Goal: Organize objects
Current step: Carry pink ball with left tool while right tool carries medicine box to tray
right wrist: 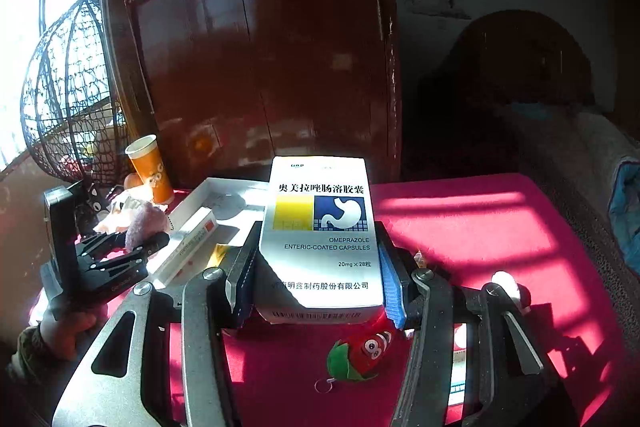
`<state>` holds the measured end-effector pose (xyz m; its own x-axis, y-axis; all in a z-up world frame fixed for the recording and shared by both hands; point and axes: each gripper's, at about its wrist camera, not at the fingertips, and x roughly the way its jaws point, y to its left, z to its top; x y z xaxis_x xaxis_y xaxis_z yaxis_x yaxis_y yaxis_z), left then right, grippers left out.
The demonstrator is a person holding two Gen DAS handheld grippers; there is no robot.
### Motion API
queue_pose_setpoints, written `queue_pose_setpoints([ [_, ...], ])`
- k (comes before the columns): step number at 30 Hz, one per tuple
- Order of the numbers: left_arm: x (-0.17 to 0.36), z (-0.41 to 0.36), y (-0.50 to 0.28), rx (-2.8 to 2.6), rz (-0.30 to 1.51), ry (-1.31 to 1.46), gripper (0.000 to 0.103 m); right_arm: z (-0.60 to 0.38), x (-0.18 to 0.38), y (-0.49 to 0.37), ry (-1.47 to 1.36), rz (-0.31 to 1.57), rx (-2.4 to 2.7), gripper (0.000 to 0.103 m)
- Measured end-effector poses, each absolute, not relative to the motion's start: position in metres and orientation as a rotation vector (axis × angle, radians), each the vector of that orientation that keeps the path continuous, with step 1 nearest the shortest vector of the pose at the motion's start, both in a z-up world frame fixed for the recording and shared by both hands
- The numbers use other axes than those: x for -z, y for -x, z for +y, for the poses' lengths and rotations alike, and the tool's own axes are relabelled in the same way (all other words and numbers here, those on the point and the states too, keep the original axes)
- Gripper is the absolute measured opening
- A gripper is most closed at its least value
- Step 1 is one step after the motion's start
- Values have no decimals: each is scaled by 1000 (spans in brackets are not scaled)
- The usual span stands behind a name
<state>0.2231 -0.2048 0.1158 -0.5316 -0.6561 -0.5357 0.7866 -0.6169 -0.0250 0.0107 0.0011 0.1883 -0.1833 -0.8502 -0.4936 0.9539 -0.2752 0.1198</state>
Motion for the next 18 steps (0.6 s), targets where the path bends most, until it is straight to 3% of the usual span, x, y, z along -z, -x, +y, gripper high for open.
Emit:
queue_pose_setpoints([
  [9, -117, -218, -243, 2125, 337, -590, 43, -47, -210, -42, -561, 271, 1663, 51],
  [18, -91, -240, -236, 2132, 403, -668, 44, -116, -174, -54, -687, 334, 1588, 51],
])
